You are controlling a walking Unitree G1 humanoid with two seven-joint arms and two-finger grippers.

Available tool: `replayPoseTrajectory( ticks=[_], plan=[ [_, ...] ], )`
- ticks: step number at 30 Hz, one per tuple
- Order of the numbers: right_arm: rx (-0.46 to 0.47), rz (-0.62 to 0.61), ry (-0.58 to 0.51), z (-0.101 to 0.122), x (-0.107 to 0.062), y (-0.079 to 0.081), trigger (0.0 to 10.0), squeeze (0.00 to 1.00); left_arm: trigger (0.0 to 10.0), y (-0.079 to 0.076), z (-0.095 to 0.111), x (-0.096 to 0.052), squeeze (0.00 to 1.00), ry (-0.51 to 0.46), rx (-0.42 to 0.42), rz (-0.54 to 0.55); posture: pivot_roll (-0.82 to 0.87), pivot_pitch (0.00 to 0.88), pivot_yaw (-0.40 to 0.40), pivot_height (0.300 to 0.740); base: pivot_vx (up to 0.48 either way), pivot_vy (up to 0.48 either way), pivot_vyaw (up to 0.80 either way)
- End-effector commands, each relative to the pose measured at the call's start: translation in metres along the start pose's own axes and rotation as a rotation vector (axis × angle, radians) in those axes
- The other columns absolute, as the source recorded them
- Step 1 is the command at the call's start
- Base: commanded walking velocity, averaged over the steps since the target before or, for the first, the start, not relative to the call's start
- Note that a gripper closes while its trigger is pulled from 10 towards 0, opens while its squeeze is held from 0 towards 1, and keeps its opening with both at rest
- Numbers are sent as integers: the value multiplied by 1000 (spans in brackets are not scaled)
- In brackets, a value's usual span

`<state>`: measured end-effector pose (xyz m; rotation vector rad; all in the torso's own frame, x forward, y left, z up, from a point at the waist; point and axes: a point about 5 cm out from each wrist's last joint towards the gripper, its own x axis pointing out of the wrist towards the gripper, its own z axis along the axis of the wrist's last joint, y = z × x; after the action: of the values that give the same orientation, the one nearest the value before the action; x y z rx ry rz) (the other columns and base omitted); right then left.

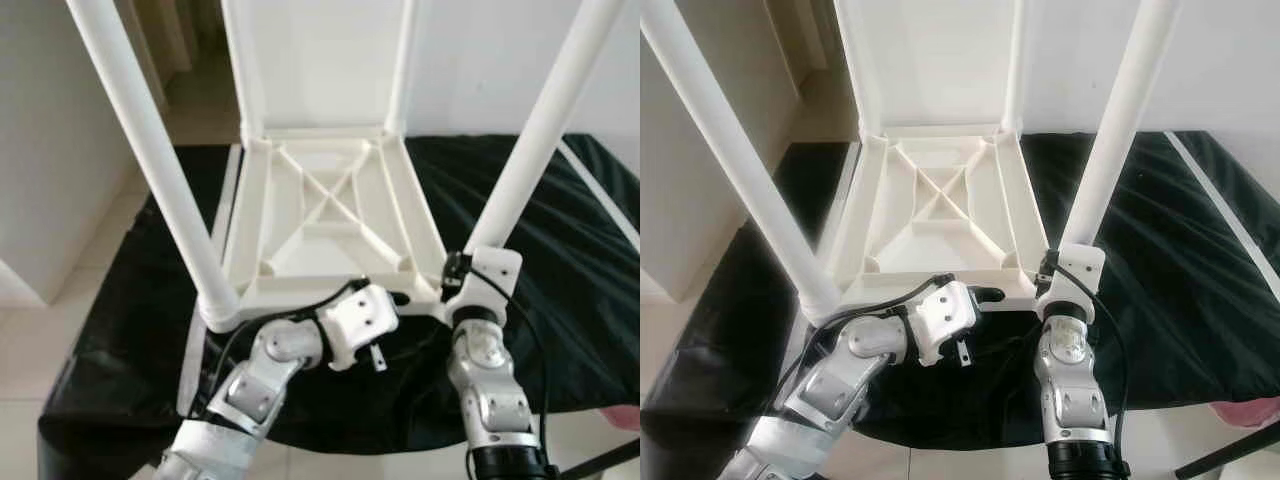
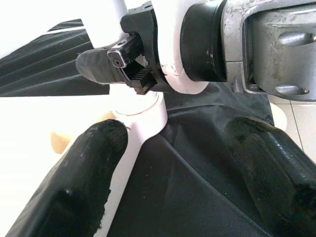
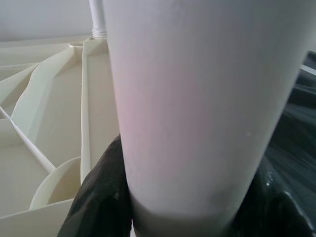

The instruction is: Building children table

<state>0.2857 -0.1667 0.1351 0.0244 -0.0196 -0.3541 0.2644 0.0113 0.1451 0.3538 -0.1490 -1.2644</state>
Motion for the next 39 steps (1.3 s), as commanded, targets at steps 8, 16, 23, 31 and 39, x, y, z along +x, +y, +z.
replayPoseTrajectory(
  ticks=[8,16,23,31,39],
  plan=[
    [-26,-82,133,-24,-6,-14,10000,0,10000,-1,-3,-2,0,7,0,10,-91,0,24,740,0,0,0],
    [-73,7,68,-28,-12,-26,10000,1000,10000,-1,-2,-3,0,5,-1,19,-86,4,16,740,0,0,0],
    [-27,190,16,-24,-20,-35,10000,0,10000,2,-2,-4,0,7,8,27,-96,17,27,740,0,0,0],
    [-54,366,-25,-20,-21,-58,10000,0,10000,3,-2,-5,0,8,19,26,-106,18,40,740,0,0,0],
    [-104,522,-47,-12,-11,-66,10000,0,10000,5,-2,-5,0,13,42,19,-108,8,54,740,0,0,0]
  ],
)
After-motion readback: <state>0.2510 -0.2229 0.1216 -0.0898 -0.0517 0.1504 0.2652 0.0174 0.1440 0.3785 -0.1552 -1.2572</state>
